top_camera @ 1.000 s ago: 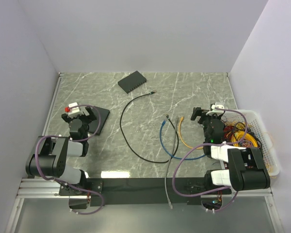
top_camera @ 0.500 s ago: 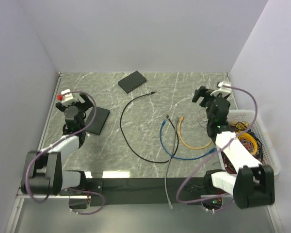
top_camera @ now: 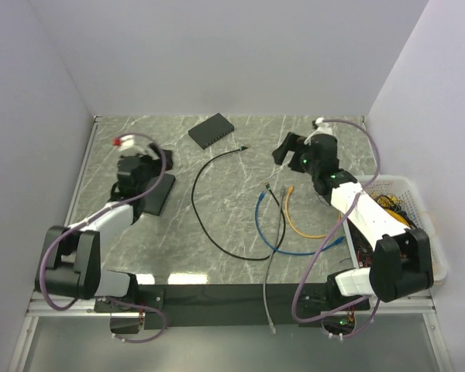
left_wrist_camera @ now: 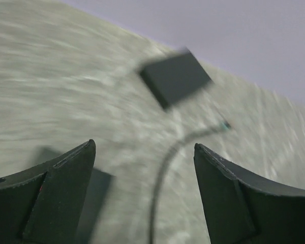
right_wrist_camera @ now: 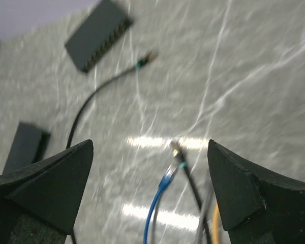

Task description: Insert the plug into the switch port

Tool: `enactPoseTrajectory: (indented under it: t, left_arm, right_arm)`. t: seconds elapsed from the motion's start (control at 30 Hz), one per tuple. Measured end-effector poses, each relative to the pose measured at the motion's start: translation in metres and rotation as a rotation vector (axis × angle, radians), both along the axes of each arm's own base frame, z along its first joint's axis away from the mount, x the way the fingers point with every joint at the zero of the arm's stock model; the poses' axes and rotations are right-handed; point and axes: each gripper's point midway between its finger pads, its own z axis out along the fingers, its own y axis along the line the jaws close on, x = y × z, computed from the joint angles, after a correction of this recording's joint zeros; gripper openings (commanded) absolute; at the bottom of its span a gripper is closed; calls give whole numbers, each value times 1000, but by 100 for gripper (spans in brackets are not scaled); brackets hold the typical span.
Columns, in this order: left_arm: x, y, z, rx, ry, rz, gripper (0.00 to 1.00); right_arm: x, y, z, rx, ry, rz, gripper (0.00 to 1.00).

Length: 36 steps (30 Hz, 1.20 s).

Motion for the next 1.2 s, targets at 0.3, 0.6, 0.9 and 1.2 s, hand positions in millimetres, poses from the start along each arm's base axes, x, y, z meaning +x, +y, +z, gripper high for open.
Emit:
enactPoseTrajectory:
  t: [0.3, 0.6, 0.9, 1.2]
  left_arm:
    - [38, -111, -40, 102, 141, -307, 83]
    - [46, -131, -117, 201, 366, -366, 83]
    - [67, -153, -134, 286, 419, -356, 81]
    - [91, -145, -142, 334, 466, -259, 53]
  right_arm:
    - [-23, 39, -41, 5, 153, 100, 95]
    - [-38, 54, -50, -36, 184, 195, 95]
    - [-44, 52, -47, -60, 171, 226, 95]
    - [-50, 53, -45, -55, 164, 245, 95]
